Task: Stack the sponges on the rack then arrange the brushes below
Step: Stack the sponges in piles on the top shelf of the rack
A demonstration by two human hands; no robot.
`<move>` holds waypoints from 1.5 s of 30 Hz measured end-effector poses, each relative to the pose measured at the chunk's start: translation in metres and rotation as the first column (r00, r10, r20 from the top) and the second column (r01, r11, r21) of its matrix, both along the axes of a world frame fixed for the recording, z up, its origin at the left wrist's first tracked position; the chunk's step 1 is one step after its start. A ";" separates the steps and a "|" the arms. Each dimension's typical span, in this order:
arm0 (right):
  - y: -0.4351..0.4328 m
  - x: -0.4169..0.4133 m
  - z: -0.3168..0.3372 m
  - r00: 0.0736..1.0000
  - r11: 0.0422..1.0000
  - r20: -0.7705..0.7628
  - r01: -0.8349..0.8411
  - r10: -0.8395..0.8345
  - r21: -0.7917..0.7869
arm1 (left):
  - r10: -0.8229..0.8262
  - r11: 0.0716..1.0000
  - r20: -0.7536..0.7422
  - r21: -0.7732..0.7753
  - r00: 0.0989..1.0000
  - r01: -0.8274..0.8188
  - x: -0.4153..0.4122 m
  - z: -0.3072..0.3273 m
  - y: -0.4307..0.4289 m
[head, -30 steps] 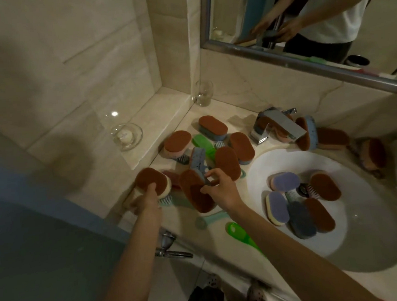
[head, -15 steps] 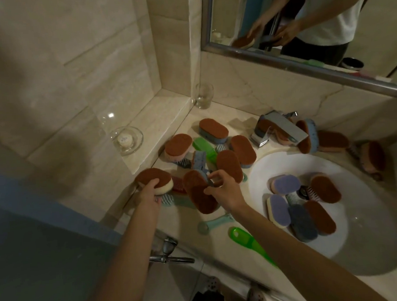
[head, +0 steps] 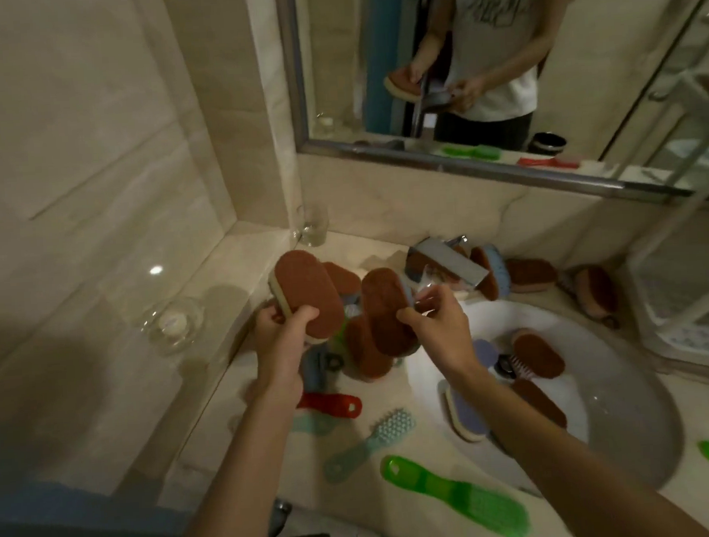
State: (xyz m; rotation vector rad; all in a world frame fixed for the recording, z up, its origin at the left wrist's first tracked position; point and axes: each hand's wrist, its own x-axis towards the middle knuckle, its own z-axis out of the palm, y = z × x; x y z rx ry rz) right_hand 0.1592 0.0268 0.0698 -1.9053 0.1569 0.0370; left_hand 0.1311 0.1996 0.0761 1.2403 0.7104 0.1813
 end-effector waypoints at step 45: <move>-0.588 0.128 0.169 0.806 0.806 0.029 0.591 -0.592 0.038 | -0.649 0.589 0.362 -0.318 0.669 0.743 0.192 0.186 -0.589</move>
